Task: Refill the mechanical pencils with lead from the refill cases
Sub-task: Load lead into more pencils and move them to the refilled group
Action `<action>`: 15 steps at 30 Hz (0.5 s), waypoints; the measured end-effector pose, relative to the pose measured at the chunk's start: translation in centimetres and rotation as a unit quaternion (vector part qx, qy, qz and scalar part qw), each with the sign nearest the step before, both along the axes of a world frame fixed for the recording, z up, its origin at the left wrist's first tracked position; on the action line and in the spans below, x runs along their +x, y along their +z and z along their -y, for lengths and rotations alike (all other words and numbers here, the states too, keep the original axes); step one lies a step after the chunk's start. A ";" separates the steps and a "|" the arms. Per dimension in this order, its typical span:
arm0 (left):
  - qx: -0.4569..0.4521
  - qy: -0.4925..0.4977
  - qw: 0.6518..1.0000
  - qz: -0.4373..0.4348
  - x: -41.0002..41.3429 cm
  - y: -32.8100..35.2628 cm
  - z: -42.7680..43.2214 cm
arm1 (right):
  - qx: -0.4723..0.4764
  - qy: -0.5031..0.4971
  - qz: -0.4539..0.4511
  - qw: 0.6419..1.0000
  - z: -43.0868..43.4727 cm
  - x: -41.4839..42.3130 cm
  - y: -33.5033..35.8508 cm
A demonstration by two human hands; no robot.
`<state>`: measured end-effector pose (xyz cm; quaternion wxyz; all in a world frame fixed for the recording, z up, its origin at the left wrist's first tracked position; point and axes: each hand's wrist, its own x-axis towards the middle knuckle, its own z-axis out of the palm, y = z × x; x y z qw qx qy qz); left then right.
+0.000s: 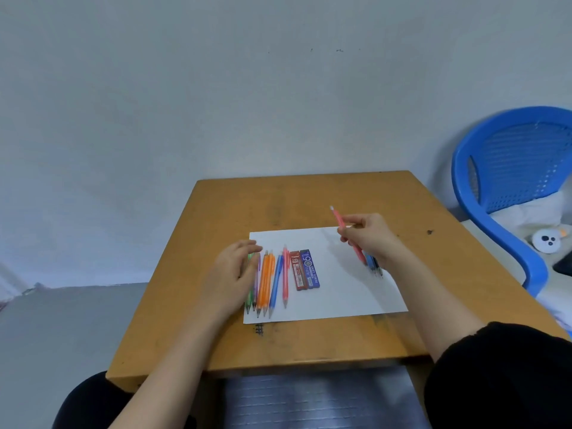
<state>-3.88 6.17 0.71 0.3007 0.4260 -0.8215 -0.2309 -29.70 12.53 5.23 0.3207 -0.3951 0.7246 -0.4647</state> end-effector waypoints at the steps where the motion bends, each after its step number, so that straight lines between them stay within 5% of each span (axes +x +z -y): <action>1: -0.012 0.021 1.000 0.002 0.4 -0.6 0.3 | 0.011 0.000 -0.020 1.000 0.1 0.3 -0.5; 15: 0.040 0.102 0.987 0.114 1.7 -2.9 2.2 | 0.057 -0.029 -0.240 0.969 1.5 2.4 -5.1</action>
